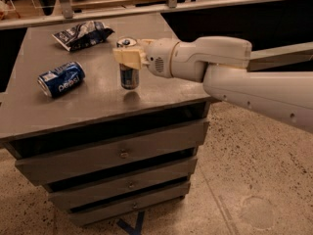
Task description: Place redbull can upright
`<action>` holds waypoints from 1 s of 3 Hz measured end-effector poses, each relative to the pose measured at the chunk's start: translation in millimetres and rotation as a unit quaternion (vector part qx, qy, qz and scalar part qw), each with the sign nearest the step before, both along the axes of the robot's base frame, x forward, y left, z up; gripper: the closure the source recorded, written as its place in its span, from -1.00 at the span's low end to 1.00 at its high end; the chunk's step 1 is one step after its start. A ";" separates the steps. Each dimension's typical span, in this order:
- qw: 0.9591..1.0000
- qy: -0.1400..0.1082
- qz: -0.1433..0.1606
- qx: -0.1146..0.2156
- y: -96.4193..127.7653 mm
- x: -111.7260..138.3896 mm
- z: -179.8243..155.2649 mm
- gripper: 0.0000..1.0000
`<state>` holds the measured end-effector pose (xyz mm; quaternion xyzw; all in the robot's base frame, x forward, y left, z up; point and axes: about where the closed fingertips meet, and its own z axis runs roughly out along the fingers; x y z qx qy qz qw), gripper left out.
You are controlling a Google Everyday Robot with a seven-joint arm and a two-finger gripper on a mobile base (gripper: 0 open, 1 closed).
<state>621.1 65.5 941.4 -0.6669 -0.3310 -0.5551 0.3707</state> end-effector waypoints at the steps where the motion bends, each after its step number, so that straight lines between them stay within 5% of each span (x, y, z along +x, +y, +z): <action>1: 1.000 -0.018 -0.002 0.007 -0.4 -2.1 -3.2 1.00; 2: 0.999 -0.033 -0.006 0.014 -1.6 -2.9 -4.9 1.00; 3: 0.998 -0.055 -0.008 0.017 -1.6 -4.3 -5.8 0.78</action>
Offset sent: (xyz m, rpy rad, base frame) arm -0.0027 -0.0061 -0.0095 0.0427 -0.1009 -0.0257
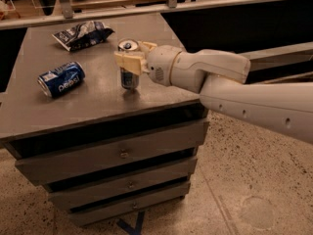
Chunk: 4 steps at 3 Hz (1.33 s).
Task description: Place redbull can upright
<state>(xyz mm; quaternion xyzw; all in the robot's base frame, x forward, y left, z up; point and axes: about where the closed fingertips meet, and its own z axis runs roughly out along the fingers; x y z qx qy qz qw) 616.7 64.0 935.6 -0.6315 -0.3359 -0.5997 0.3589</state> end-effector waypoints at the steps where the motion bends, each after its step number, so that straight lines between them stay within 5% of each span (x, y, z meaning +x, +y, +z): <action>1: 1.000 -0.025 -0.001 -0.004 -0.6 -3.6 -2.1 0.31; 4: 0.999 -0.027 0.017 -0.041 2.7 -9.7 -8.9 -1.00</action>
Offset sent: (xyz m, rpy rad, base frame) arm -0.0086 -0.0022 -0.0086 -0.0404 -0.0915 0.0052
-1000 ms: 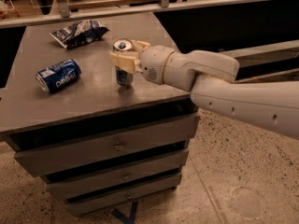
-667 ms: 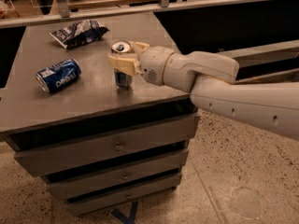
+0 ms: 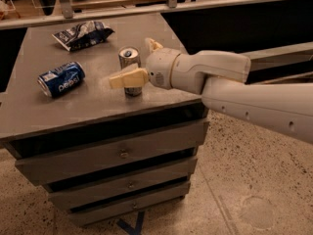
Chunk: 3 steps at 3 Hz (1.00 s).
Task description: Place redbull can upright
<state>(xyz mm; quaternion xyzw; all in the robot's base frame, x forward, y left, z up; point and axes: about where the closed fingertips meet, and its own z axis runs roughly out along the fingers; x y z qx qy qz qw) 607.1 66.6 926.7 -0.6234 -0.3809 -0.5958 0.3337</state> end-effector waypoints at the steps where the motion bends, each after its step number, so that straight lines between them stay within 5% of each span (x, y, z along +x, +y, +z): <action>1: 1.000 -0.001 0.000 -0.002 -1.8 -0.1 0.9 -1.00; 3: 0.997 -0.025 -0.064 -0.031 -57.1 21.3 6.1 -1.00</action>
Offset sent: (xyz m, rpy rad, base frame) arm 0.0219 -0.0620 0.0059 -0.0572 -0.0573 -0.1341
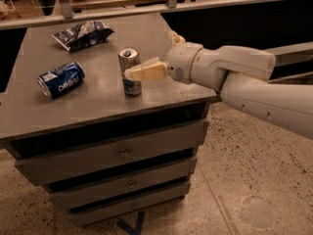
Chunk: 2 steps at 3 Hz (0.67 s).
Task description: Place redbull can upright
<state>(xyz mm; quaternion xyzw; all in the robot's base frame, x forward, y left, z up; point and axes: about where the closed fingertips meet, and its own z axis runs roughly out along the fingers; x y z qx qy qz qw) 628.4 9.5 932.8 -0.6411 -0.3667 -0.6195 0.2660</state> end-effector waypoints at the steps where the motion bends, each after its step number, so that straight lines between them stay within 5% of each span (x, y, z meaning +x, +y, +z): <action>1: 0.999 -0.011 -0.043 -0.021 -38.3 13.5 2.9 -1.00; 2: 0.994 -0.022 -0.095 -0.045 -78.3 29.0 5.2 -1.00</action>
Offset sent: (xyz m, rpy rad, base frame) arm 0.0483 -0.1367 0.0072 -0.1560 -0.0710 -0.3422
